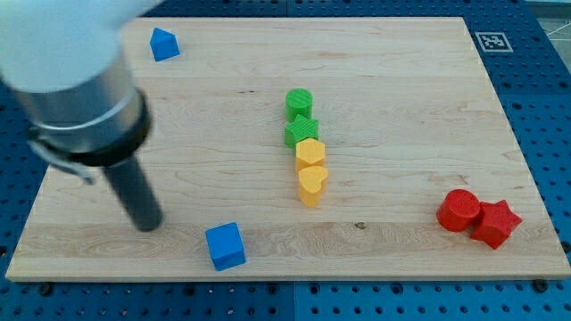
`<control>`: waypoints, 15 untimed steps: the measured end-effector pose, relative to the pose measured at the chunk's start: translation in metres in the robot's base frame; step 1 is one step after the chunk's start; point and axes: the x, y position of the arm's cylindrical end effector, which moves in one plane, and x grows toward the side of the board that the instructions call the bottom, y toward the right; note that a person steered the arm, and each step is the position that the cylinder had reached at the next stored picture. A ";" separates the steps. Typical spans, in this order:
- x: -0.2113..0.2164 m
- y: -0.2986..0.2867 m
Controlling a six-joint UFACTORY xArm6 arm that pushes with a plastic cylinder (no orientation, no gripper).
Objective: Push the blue cube closer to the red circle
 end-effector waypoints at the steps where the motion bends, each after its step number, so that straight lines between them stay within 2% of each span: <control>1: 0.012 0.000; 2: 0.053 0.001; 3: 0.049 0.008; 5: 0.046 0.076; 11: 0.046 0.200; 12: 0.048 0.195; 13: 0.048 0.144; 14: 0.048 0.130; 15: 0.017 0.141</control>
